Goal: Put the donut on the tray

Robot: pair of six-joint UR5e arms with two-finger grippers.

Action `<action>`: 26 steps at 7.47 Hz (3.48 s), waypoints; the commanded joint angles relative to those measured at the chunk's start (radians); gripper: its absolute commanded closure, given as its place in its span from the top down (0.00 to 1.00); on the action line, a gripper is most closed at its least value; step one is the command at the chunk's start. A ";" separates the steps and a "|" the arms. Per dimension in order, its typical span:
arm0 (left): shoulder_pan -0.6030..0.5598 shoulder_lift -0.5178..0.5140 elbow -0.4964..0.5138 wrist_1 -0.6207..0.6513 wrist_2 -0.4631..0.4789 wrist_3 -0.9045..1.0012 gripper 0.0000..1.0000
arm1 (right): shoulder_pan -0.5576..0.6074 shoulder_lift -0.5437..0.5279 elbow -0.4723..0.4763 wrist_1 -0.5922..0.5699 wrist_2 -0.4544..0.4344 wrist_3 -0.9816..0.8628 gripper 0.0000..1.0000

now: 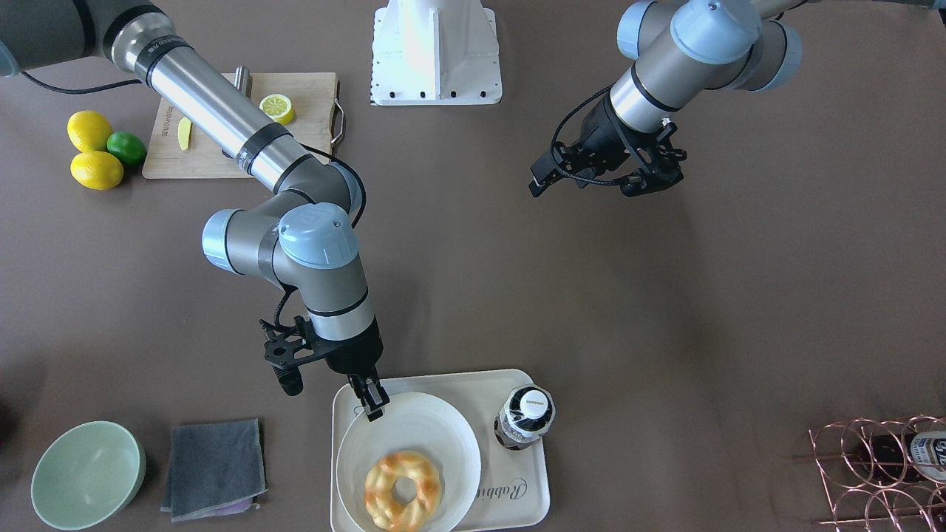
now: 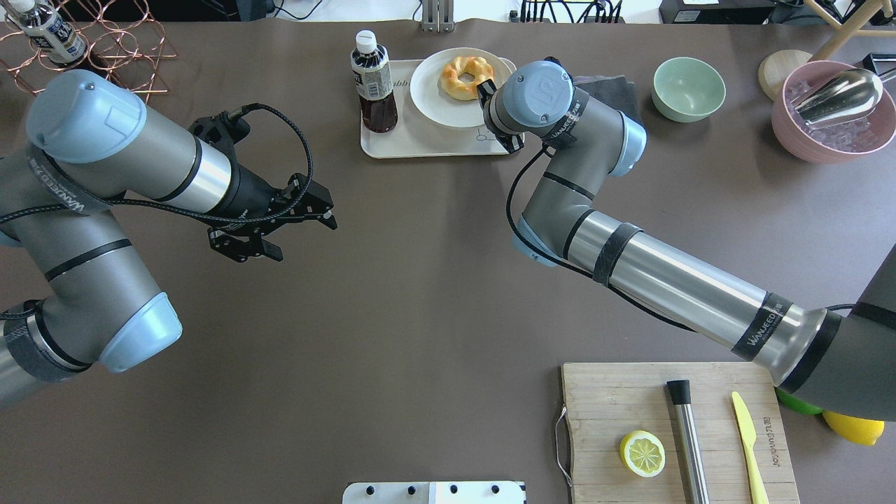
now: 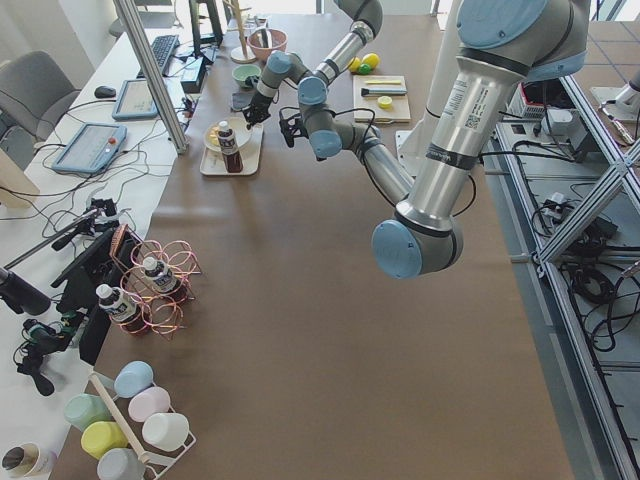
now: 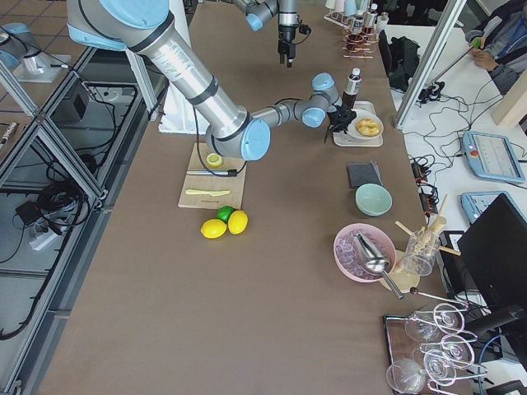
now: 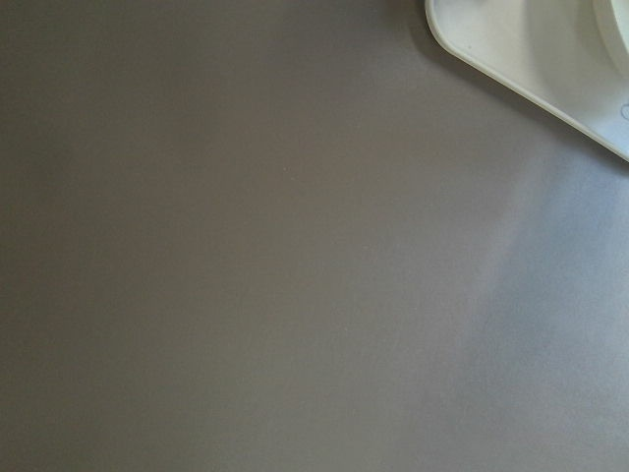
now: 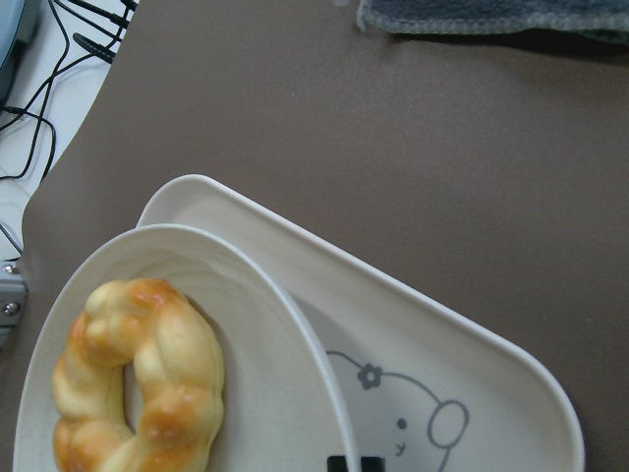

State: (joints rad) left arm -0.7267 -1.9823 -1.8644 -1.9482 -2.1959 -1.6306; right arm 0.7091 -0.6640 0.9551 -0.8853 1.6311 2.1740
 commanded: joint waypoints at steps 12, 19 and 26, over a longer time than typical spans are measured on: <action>-0.418 0.108 -0.177 0.707 -0.002 1.170 0.97 | 0.438 -0.665 0.728 -0.412 0.640 -1.406 1.00; -0.785 0.398 0.034 0.598 -0.136 1.888 0.97 | 0.766 -0.855 0.844 -0.770 0.642 -2.203 1.00; -0.849 0.473 0.080 0.479 -0.128 1.924 0.97 | 0.846 -0.905 0.853 -0.782 0.662 -2.294 1.00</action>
State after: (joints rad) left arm -1.5763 -1.5103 -1.8114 -1.4287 -2.3285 0.2897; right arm 1.5498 -1.5678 1.8047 -1.6689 2.2877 -0.1187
